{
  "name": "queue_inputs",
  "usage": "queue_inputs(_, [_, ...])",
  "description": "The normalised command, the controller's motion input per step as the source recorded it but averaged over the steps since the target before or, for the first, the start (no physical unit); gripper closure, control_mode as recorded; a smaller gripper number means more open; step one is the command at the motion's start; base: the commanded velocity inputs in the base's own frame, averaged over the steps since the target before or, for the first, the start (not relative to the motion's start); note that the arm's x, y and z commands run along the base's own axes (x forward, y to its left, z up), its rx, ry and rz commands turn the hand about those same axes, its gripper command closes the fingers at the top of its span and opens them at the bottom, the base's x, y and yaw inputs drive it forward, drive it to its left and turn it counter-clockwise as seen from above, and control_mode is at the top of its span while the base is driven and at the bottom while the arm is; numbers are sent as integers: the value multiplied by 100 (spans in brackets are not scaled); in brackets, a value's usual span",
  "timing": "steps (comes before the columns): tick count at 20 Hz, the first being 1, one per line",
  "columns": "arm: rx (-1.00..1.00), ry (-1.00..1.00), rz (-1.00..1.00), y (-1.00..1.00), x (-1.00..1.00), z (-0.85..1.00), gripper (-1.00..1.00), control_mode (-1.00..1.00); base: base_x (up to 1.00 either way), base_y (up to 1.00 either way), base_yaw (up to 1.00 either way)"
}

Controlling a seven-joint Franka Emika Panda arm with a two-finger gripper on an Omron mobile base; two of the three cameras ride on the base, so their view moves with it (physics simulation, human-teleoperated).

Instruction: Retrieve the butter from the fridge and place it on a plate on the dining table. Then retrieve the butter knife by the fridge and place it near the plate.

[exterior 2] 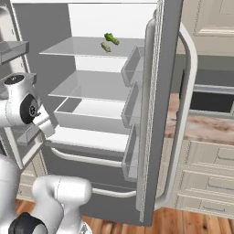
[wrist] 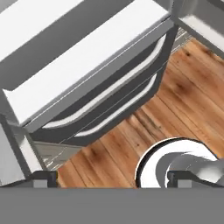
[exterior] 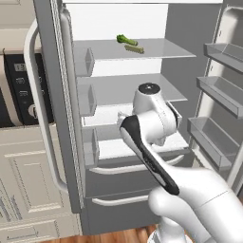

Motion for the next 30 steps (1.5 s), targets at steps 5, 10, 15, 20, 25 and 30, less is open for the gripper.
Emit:
queue_inputs(5, [-50,5,49,-65,-23,0,-100,-100,0,0,0])
queue_inputs(10, [-9,18,58,-63,-3,-10,-100,-100,0,0,0])
queue_inputs(15, [11,10,24,-34,9,-7,-100,-100,0,0,0])
queue_inputs(20, [9,10,-12,0,11,-3,-100,-100,0,0,0])
queue_inputs(25, [8,9,-22,0,0,-14,-100,-100,0,0,0])
queue_inputs(30, [3,0,-8,-17,0,-43,-100,-100,0,0,0])
